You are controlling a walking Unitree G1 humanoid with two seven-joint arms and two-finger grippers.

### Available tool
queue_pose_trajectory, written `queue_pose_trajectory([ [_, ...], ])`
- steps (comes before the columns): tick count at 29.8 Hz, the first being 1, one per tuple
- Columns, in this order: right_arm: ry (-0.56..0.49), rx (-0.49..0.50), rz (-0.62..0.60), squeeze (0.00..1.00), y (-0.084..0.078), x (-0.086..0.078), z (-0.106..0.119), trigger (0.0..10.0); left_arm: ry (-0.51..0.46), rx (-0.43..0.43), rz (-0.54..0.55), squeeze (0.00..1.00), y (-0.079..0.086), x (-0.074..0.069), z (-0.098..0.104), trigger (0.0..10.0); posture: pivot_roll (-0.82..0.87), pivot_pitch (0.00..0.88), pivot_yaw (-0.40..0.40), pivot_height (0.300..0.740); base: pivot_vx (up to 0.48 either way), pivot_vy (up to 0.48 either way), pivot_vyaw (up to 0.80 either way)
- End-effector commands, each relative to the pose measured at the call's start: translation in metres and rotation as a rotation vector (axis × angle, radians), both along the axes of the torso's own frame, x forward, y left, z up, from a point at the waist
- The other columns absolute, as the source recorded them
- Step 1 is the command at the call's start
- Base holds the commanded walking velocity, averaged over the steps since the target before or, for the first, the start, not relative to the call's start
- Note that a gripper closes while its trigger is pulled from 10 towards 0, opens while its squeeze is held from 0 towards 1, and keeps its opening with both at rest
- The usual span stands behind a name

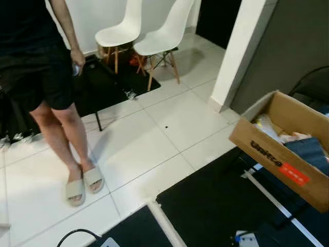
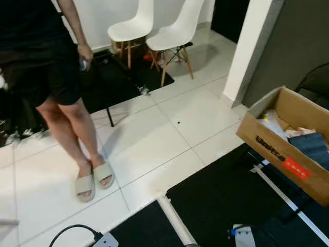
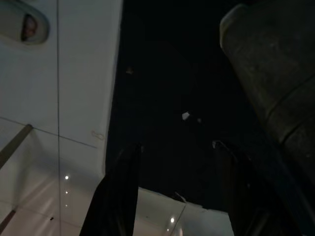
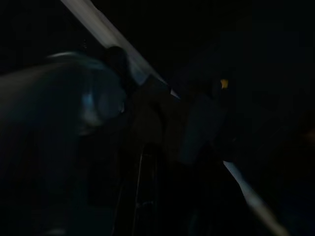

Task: Picking trash to rubbish bin

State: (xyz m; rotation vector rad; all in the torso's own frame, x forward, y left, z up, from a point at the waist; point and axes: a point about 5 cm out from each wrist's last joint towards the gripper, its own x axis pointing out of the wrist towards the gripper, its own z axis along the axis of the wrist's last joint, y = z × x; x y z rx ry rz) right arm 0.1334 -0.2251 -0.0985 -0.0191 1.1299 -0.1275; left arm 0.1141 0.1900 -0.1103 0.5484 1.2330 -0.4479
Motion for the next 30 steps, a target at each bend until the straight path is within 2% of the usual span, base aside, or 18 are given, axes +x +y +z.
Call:
queue_pose_trajectory([
  [1,-0.004,-0.011,-0.045,0.0,-0.006,-0.001,0.001,10.0,0.039,-0.051,-0.013,0.0,-0.015,-0.01,-0.004,10.0,0.05,0.107,0.025,0.74,0.0,0.0,-0.8],
  [4,-0.038,-0.01,-0.068,0.0,-0.009,0.008,0.005,10.0,0.036,-0.05,-0.01,0.0,-0.015,-0.009,-0.004,10.0,0.05,0.107,0.025,0.74,0.0,0.0,-0.8],
  [6,-0.114,-0.009,-0.108,0.0,-0.013,0.027,0.014,10.0,0.025,-0.049,0.014,0.0,-0.014,-0.007,-0.003,10.0,0.05,0.107,0.025,0.74,0.0,0.0,-0.8],
  [7,-0.114,-0.009,-0.108,0.0,-0.013,0.027,0.014,10.0,0.025,-0.049,0.014,0.0,-0.014,-0.007,-0.003,10.0,0.05,0.107,0.025,0.74,0.0,0.0,-0.8],
  [9,-0.222,0.002,-0.12,0.0,-0.016,0.056,0.028,10.0,0.012,-0.038,0.025,0.0,-0.01,-0.004,-0.002,10.0,0.04,0.114,0.028,0.74,0.0,0.0,-0.8],
  [14,-0.379,0.047,-0.109,0.0,-0.014,0.097,0.053,10.0,-0.023,-0.041,0.093,0.0,-0.005,0.003,0.0,10.0,0.04,0.113,0.028,0.74,0.0,0.0,-0.8],
  [15,-0.449,0.08,-0.103,0.0,-0.012,0.113,0.064,10.0,-0.045,-0.035,0.129,0.0,-0.001,0.006,0.002,10.0,0.04,0.113,0.028,0.74,0.0,0.0,-0.8],
  [16,-0.49,0.1,-0.095,0.0,-0.009,0.123,0.072,10.0,-0.06,-0.028,0.157,0.0,0.003,0.008,0.003,10.0,0.05,0.112,0.026,0.74,0.0,0.0,-0.8],
  [17,-0.525,0.116,-0.085,0.0,-0.007,0.131,0.078,10.0,-0.073,-0.021,0.193,0.0,0.006,0.01,0.004,10.0,0.05,0.112,0.026,0.74,0.0,0.0,-0.8],
  [18,-0.525,0.116,-0.085,0.0,-0.007,0.131,0.078,10.0,-0.073,-0.021,0.193,0.0,0.006,0.01,0.004,10.0,0.05,0.112,0.026,0.74,0.0,0.0,-0.8],
  [20,-0.583,0.142,-0.074,0.0,-0.004,0.144,0.089,10.0,-0.1,-0.014,0.29,0.0,0.015,0.013,0.006,10.0,0.05,0.112,0.026,0.74,0.0,0.0,-0.8],
  [22,-0.644,0.17,-0.066,0.0,-0.001,0.157,0.101,10.0,-0.153,-0.013,0.442,0.0,0.03,0.018,0.01,10.0,0.05,0.112,0.025,0.74,0.0,0.0,-0.8],
  [23,-0.644,0.17,-0.066,0.0,-0.001,0.157,0.101,10.0,-0.153,-0.013,0.442,0.0,0.03,0.018,0.01,10.0,0.05,0.112,0.025,0.74,0.0,0.0,-0.8],
  [24,-0.667,0.181,-0.065,0.0,0.0,0.161,0.105,10.0,-0.176,-0.012,0.493,0.0,0.039,0.019,0.013,10.0,0.05,0.112,0.025,0.74,0.0,0.0,-0.8],
  [25,-0.705,0.2,-0.068,0.0,0.002,0.168,0.113,10.0,-0.234,-0.015,0.577,0.0,0.054,0.025,0.019,10.0,0.05,0.112,0.025,0.74,0.0,0.0,-0.8],
  [27,-0.746,0.217,-0.071,0.0,0.003,0.176,0.122,10.0,-0.325,-0.008,0.667,0.0,0.071,0.037,0.029,10.0,0.05,0.112,0.025,0.74,0.0,0.0,-0.8],
  [29,-0.756,0.22,-0.071,0.0,0.003,0.178,0.124,10.0,-0.349,-0.005,0.687,0.0,0.076,0.04,0.032,10.0,0.05,0.112,0.025,0.74,0.0,0.0,-0.8],
  [30,-0.776,0.223,-0.068,0.0,0.004,0.182,0.129,10.0,-0.438,-0.001,0.772,0.0,0.092,0.053,0.044,10.0,0.05,0.112,0.025,0.74,0.0,0.0,-0.8],
])
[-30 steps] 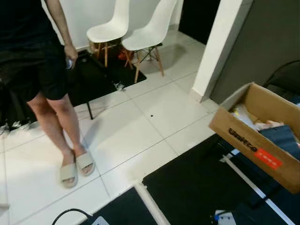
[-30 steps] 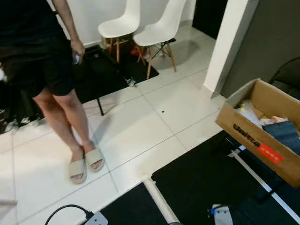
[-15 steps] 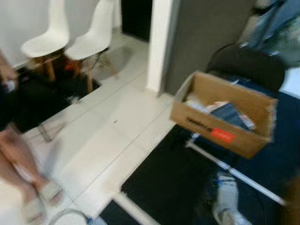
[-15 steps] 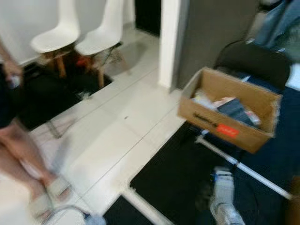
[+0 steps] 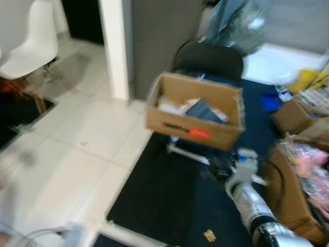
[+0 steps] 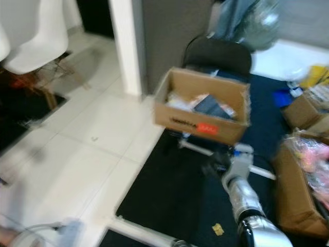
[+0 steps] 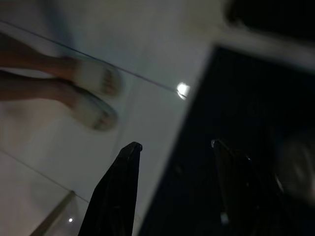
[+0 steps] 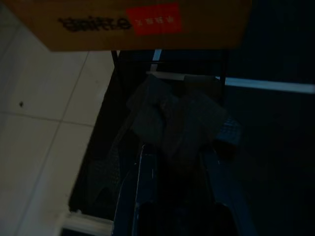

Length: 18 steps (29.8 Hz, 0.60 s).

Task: Picking trash to rubbish bin

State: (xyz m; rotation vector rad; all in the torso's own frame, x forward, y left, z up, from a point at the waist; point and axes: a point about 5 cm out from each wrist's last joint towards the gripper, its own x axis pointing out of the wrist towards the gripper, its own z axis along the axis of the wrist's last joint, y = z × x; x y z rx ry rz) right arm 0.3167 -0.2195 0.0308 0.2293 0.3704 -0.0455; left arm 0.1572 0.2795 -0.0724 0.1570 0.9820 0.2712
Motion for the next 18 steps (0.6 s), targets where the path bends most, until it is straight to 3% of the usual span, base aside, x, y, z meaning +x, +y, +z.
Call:
queue_pose_trajectory([
  [1,-0.017,0.017,-0.016,0.0,-0.002,0.001,0.002,10.0,-0.113,0.006,0.095,0.0,0.011,0.018,0.013,10.0,0.05,0.112,0.025,0.74,0.0,0.0,-0.8],
  [2,-0.017,0.017,-0.016,0.0,-0.002,0.001,0.002,10.0,-0.113,0.006,0.095,0.0,0.011,0.018,0.013,10.0,0.05,0.112,0.025,0.74,0.0,0.0,-0.8],
  [4,-0.032,0.015,-0.014,0.0,-0.001,0.004,0.006,10.0,-0.219,0.007,0.174,0.0,0.025,0.034,0.029,10.0,0.05,0.112,0.025,0.74,0.0,0.0,-0.8],
  [6,-0.051,0.013,-0.006,0.0,0.0,0.008,0.01,10.0,-0.413,-0.039,0.192,0.0,0.036,0.065,0.057,10.0,0.06,0.119,0.015,0.74,0.0,0.0,-0.8],
  [8,-0.067,0.018,-0.001,0.0,0.001,0.01,0.013,10.0,-0.559,-0.103,0.114,0.0,0.032,0.092,0.079,10.0,0.06,0.119,0.015,0.74,0.0,0.0,-0.8],
  [9,-0.067,0.018,-0.001,0.0,0.001,0.01,0.013,10.0,-0.559,-0.103,0.114,0.0,0.032,0.092,0.079,10.0,0.06,0.119,0.015,0.74,0.0,0.0,-0.8],
  [13,-0.094,0.014,0.014,0.0,0.004,0.014,0.019,10.0,-0.733,-0.143,-0.177,0.0,0.0,0.135,0.115,10.0,0.07,0.121,0.012,0.74,0.0,0.0,0.0],
  [18,-0.118,0.011,0.045,0.0,0.01,0.018,0.023,10.0,-0.873,-0.192,-0.31,0.0,-0.029,0.157,0.139,10.0,0.07,0.121,0.012,0.74,0.107,0.0,0.0],
])
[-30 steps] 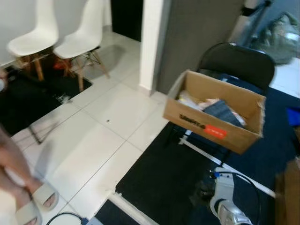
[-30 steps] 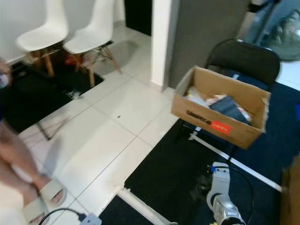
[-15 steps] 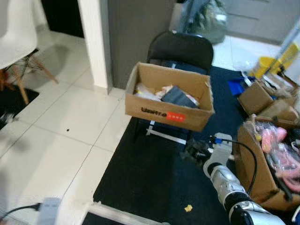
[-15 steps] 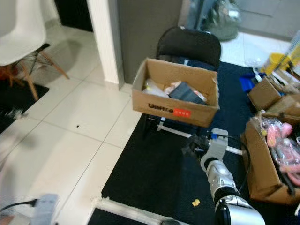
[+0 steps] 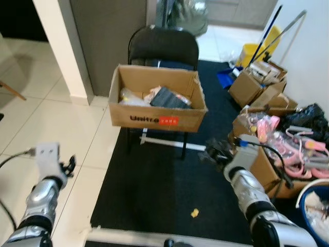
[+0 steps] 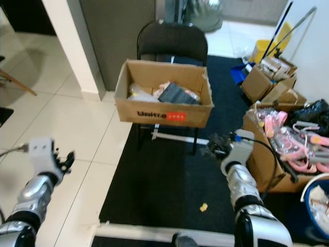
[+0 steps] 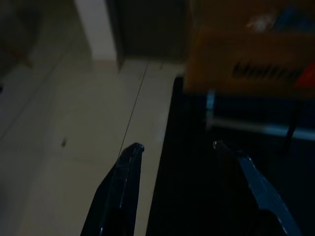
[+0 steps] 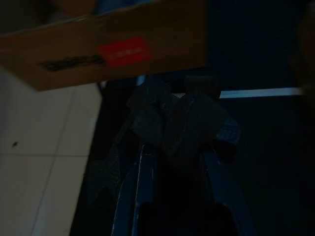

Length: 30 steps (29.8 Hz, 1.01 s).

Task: Picking trash to rubbish bin

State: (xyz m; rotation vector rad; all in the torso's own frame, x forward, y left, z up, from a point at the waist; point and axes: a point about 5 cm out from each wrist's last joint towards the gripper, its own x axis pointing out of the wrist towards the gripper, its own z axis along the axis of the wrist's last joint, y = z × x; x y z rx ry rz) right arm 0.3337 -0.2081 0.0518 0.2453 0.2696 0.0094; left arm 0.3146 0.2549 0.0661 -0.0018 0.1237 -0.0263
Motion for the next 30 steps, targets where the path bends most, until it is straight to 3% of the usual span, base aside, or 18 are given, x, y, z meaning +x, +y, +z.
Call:
queue_pose_trajectory([
  [1,-0.017,-0.015,0.016,0.0,0.001,0.001,0.003,10.0,-0.048,-0.007,-0.053,0.0,-0.013,0.004,0.005,10.0,0.07,0.127,0.017,0.74,0.311,0.0,0.0],
  [5,-0.032,-0.021,0.053,0.0,0.006,0.003,0.005,10.0,-0.099,-0.055,-0.141,0.0,-0.038,0.008,0.009,10.0,0.07,0.127,0.017,0.74,0.48,0.0,0.0],
  [12,-0.006,-0.042,0.098,0.0,0.017,0.0,-0.002,10.0,-0.086,-0.097,-0.207,0.0,-0.059,0.002,-0.001,10.0,0.07,0.128,0.013,0.74,0.48,0.0,0.0],
  [26,-0.015,-0.028,0.09,0.0,0.019,0.002,0.0,10.0,-0.087,-0.096,-0.24,0.0,-0.064,0.002,0.001,10.0,0.08,0.119,0.01,0.74,0.475,0.0,-0.68],
  [30,-0.014,-0.036,0.085,0.0,0.018,0.003,0.001,10.0,-0.088,-0.095,-0.247,0.0,-0.065,0.003,0.002,10.0,0.08,0.12,0.013,0.74,0.464,0.0,0.0],
])
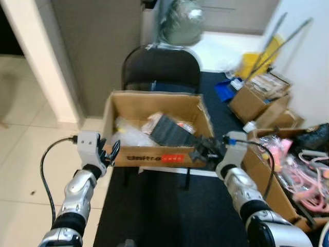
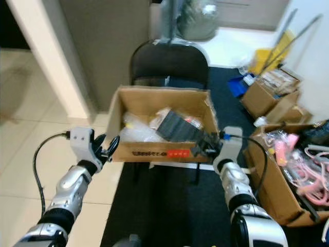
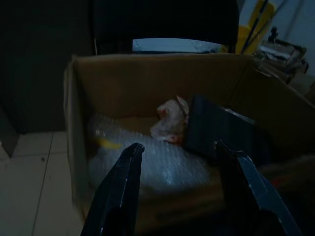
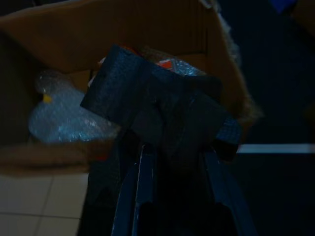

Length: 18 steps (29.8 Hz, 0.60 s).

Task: Picking trash to rubbish bin

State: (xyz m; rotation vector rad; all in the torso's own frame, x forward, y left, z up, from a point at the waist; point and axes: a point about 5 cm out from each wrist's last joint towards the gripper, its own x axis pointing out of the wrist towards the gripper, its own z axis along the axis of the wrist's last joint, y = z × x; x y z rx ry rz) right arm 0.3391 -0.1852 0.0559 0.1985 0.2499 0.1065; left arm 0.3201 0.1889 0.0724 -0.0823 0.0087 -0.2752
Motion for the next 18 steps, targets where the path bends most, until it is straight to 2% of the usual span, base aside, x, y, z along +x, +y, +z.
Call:
queue_pose_trajectory([
  [1,0.016,-0.004,-0.014,0.0,-0.004,-0.002,-0.003,10.0,0.023,0.004,-0.006,0.0,0.0,-0.002,-0.004,10.0,0.08,0.12,0.013,0.74,0.469,0.0,0.0],
  [9,-0.022,-0.013,0.007,0.0,-0.002,0.003,0.005,10.0,0.003,0.012,-0.046,0.0,-0.007,-0.002,0.0,10.0,0.08,0.127,0.01,0.74,0.454,0.0,0.0],
  [18,-0.113,-0.016,0.188,0.0,0.014,0.01,0.021,10.0,0.047,0.025,-0.226,0.0,-0.022,-0.008,-0.005,10.0,0.08,0.127,0.01,0.74,0.0,0.0,0.0],
])
